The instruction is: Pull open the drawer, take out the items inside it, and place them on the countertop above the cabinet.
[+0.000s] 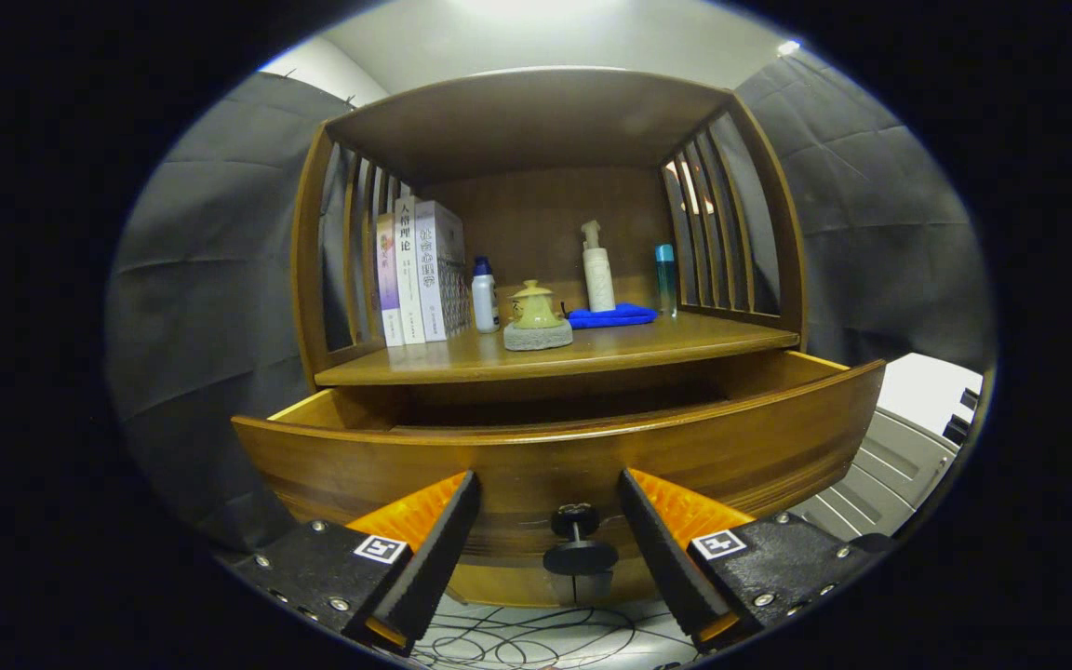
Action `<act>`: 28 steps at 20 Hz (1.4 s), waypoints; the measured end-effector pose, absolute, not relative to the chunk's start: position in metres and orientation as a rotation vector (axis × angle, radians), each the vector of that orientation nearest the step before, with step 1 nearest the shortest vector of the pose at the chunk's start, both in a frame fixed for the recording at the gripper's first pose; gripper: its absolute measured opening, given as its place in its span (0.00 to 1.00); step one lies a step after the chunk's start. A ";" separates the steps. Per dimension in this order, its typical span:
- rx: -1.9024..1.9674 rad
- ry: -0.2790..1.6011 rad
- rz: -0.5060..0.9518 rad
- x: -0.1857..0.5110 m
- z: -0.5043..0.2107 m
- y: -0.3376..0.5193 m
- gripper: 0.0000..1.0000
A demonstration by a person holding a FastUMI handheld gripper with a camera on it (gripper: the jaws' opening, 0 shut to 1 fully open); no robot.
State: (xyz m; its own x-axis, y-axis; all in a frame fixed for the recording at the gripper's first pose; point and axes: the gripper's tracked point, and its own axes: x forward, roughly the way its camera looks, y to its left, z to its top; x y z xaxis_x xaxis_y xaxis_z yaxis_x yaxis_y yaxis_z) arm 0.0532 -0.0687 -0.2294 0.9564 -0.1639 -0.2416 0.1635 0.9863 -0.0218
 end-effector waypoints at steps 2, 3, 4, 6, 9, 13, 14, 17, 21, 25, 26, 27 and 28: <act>-0.011 0.241 -0.169 0.067 -0.231 -0.071 0.95; -0.015 0.237 -0.169 0.075 -0.232 -0.072 0.96; -0.017 0.234 -0.168 0.084 -0.234 -0.073 0.95; -0.015 0.227 -0.169 0.101 -0.236 -0.075 0.95; -0.025 0.228 -0.168 0.123 -0.240 -0.079 0.95; -0.026 0.231 -0.170 0.144 -0.243 -0.082 0.95; -0.028 0.234 -0.172 0.148 -0.244 -0.084 0.95; -0.045 0.221 -0.185 0.149 -0.245 -0.083 0.95; -0.097 0.207 -0.121 0.139 -0.216 -0.080 0.95; -0.195 0.144 -0.066 0.111 -0.130 -0.075 0.94; -0.191 0.122 -0.049 0.104 -0.106 -0.069 0.94; -0.184 0.103 -0.038 0.098 -0.083 -0.063 0.94; -0.178 0.084 -0.039 0.090 -0.060 -0.059 0.94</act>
State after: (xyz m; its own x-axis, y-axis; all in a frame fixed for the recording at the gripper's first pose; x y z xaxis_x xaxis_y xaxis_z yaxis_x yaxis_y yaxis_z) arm 0.0900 -0.0592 -0.0604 0.9957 -0.0465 -0.0797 0.0317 0.9835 -0.1783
